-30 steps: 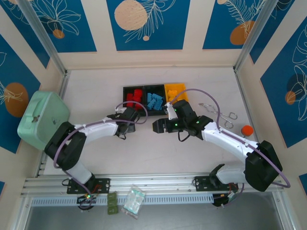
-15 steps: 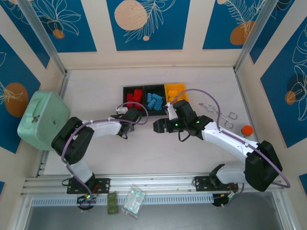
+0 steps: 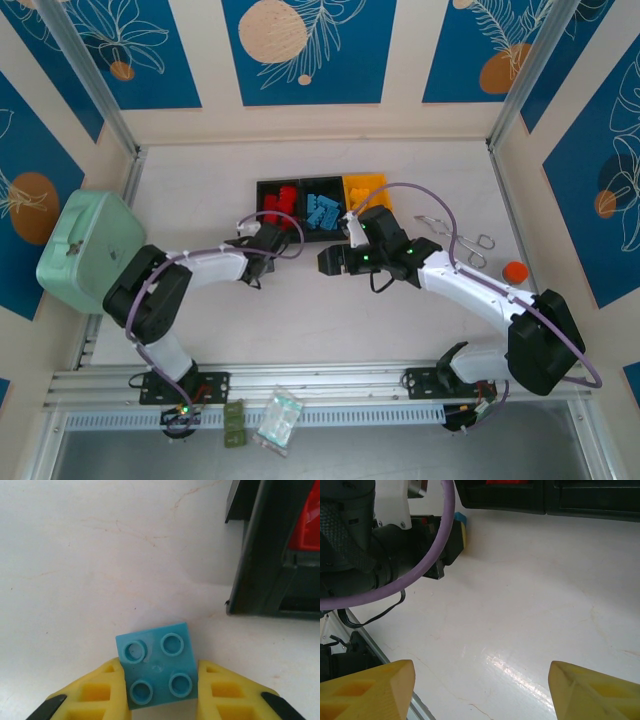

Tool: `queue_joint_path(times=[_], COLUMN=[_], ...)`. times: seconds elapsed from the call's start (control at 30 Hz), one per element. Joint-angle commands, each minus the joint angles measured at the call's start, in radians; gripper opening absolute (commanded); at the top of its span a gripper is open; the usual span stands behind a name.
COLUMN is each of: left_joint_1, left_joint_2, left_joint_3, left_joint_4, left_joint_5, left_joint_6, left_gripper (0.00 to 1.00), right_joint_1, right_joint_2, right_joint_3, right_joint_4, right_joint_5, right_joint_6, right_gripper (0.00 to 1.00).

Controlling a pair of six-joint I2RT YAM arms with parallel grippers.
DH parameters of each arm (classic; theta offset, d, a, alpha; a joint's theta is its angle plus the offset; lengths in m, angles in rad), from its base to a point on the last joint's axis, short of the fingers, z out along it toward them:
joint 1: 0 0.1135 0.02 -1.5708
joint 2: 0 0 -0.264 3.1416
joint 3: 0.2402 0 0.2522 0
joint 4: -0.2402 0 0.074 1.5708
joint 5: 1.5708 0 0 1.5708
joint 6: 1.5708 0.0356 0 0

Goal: Sort the legos into containers by color
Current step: Pick up the lego from the center of the table, then place the lego in the container.

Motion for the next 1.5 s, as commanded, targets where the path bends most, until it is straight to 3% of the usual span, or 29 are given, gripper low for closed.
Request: queue_joint_path(times=[0.0, 0.33, 0.57, 1.07, 1.47], left_joint_1=[0.006, 0.001, -0.008, -0.045, -0.028], left_joint_2=[-0.06, -0.236, -0.251, 0.148, 0.501], left_joint_3=[-0.018, -0.014, 0.098, 0.647, 1.065], left_joint_4=[-0.057, -0.154, -0.178, -0.236, -0.391], left_joint_5=[0.008, 0.186, 0.309, 0.429, 0.434], left_joint_6=[0.009, 0.01, 0.031, 0.109, 0.163], left_gripper=[0.25, 0.26, 0.27, 0.28, 0.29], right_joint_1=[-0.006, -0.02, -0.075, -0.188, -0.217], right_joint_2=[0.016, 0.015, -0.03, -0.145, -0.214], right_joint_3=[0.028, 0.025, -0.003, -0.084, -0.134], right_joint_4=[-0.007, -0.008, -0.018, -0.072, -0.084], right_joint_5=[-0.003, -0.002, -0.004, 0.022, 0.03], right_joint_6=[-0.009, -0.013, -0.003, 0.033, 0.05], right_gripper=[0.71, 0.71, 0.71, 0.71, 0.71])
